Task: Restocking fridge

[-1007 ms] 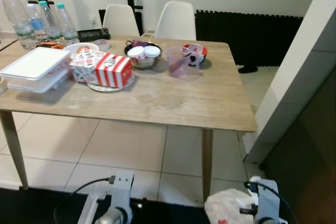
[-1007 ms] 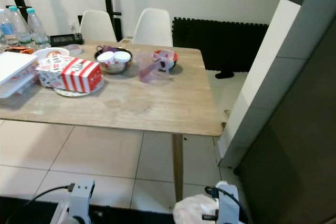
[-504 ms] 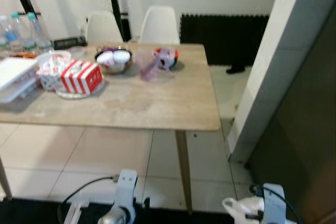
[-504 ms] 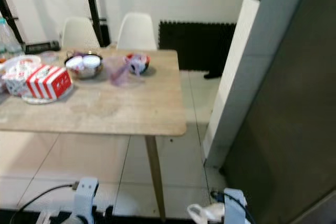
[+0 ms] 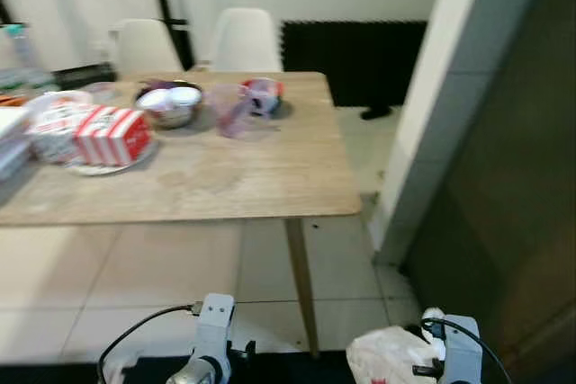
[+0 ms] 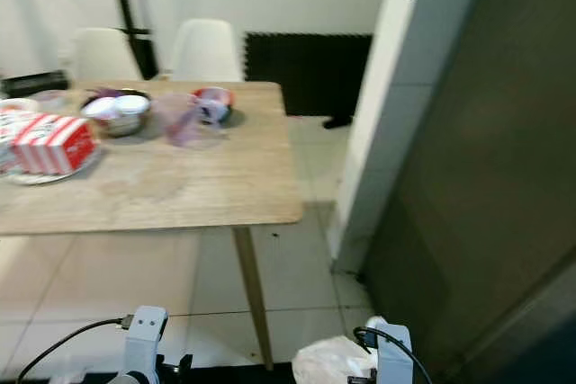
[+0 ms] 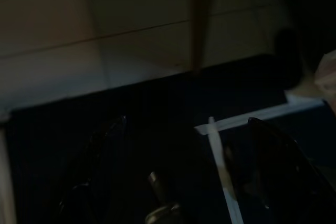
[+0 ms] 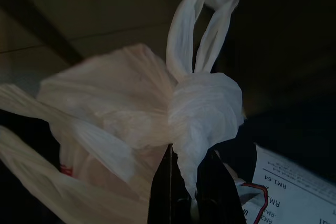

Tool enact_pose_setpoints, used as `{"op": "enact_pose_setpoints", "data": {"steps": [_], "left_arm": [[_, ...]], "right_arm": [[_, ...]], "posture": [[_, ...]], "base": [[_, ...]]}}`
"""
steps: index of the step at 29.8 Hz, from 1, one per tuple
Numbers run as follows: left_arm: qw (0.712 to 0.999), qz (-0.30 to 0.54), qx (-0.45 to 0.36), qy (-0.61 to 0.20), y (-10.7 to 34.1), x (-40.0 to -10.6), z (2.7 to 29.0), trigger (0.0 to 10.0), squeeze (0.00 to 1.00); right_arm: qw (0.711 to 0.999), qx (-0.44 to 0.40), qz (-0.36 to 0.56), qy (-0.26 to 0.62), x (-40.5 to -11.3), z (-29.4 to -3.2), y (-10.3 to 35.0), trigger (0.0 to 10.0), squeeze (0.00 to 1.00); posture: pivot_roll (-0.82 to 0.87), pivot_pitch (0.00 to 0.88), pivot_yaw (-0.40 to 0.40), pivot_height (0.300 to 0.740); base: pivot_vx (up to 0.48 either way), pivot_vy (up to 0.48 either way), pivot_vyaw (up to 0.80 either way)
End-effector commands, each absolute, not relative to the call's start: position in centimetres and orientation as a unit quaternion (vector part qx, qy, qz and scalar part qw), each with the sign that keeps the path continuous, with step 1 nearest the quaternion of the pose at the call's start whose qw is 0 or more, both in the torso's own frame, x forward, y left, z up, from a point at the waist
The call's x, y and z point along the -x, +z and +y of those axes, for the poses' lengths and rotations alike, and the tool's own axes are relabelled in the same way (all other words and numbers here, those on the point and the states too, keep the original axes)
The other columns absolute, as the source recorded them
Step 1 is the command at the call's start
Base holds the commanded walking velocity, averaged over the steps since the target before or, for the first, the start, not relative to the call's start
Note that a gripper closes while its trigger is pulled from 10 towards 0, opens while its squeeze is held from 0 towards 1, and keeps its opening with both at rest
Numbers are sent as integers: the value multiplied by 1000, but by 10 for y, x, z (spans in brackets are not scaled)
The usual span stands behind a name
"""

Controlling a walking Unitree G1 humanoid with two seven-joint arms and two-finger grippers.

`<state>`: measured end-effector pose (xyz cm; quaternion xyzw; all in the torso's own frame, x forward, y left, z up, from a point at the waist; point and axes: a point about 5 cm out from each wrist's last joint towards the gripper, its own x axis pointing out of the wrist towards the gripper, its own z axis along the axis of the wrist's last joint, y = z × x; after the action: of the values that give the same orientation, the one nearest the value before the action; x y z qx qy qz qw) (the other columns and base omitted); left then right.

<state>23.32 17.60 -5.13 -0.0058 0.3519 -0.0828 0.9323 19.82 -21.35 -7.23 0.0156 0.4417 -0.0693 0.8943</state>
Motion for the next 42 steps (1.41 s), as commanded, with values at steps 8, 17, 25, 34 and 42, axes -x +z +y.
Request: {"op": "enact_pose_setpoints", "data": {"steps": [8,17,25,34,42], "left_arm": [[933,347,1,-97,-52,-232,173,10000,0],[935,338,-1,-105,-49,-235,170,10000,0],[936,335,-6,-111,-49,-236,168,10000,0],[937,329,-4,-117,-47,-237,166,10000,0],[938,325,-2,-124,-47,-238,164,10000,0]], "right_arm": [[891,-17,448,-77,-192,-217,-75,10000,0],[891,-16,447,-77,-193,-216,-75,10000,0],[891,-15,447,-80,-190,-221,-75,10000,0],[891,-10,447,-81,-191,-225,-74,10000,0],[897,-11,435,-79,-198,-223,-70,10000,0]], "posture": [[-63,12,-31,740],[-64,0,-31,740],[-65,0,-33,740],[-65,1,-32,740],[-68,9,-31,740]], "base": [[0,0,-800],[0,0,-800],[0,0,-800],[0,0,-356],[0,-112,0]]}}
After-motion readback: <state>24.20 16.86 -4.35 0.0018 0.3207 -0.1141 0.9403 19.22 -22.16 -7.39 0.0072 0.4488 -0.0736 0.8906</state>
